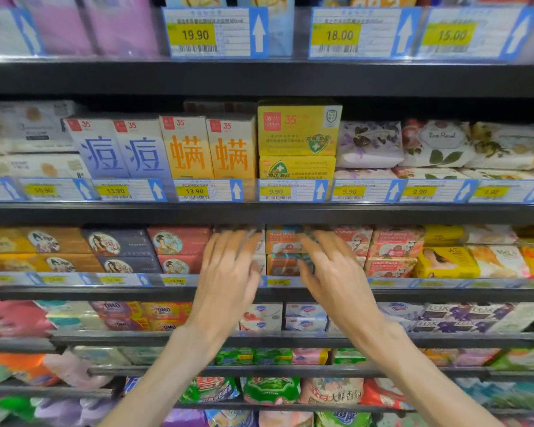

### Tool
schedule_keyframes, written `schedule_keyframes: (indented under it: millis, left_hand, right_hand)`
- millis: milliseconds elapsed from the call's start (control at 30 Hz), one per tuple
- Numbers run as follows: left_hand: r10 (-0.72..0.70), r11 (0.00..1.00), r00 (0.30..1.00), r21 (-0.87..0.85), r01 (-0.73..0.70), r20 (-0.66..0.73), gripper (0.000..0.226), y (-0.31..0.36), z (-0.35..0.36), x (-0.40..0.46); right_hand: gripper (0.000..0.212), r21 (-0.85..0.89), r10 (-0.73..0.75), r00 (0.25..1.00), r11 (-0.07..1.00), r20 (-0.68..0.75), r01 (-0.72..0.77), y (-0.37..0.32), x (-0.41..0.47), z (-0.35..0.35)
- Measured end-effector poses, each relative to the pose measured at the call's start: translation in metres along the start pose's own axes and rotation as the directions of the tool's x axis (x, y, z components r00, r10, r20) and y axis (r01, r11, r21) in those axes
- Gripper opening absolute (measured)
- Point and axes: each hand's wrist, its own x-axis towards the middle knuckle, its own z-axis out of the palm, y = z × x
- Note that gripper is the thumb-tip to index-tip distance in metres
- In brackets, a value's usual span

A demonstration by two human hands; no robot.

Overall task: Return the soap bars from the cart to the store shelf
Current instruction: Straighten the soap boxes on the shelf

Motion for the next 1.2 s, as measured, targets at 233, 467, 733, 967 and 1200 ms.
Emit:
schedule_keyframes:
  millis: [233,467,733,967,1200]
  left_hand:
    - [0.022,0.966,0.999,0.258,-0.012,-0.037,0.028,-0.051,0.006,0.019]
    - [0.031,0.956,0.999,0.293,-0.021,-0.029,0.028,-0.057,0.008,0.023]
    - [-0.001,0.954,1.0,0.298,0.01,-0.031,0.031,-0.06,0.011,0.028]
    - [-0.02,0.955,1.0,0.296,0.02,-0.001,0.028,-0.061,0.012,0.029]
    - [0.017,0.975,0.999,0.22,-0.008,-0.039,0.034,-0.061,-0.004,0.017]
  right_hand:
    - [0.047,-0.187,0.19,0.902,0.974,0.387,-0.125,0.006,0.046,-0.005]
    - [0.049,-0.235,0.237,0.86,0.962,0.452,-0.141,0.008,0.056,-0.008]
    - [0.051,-0.292,0.283,0.805,0.946,0.522,-0.144,-0.006,0.062,-0.03]
    - [0.051,-0.283,0.299,0.799,0.944,0.521,-0.169,-0.007,0.062,-0.028]
    - [0.044,-0.246,0.224,0.882,0.961,0.415,-0.129,-0.009,0.051,-0.024]
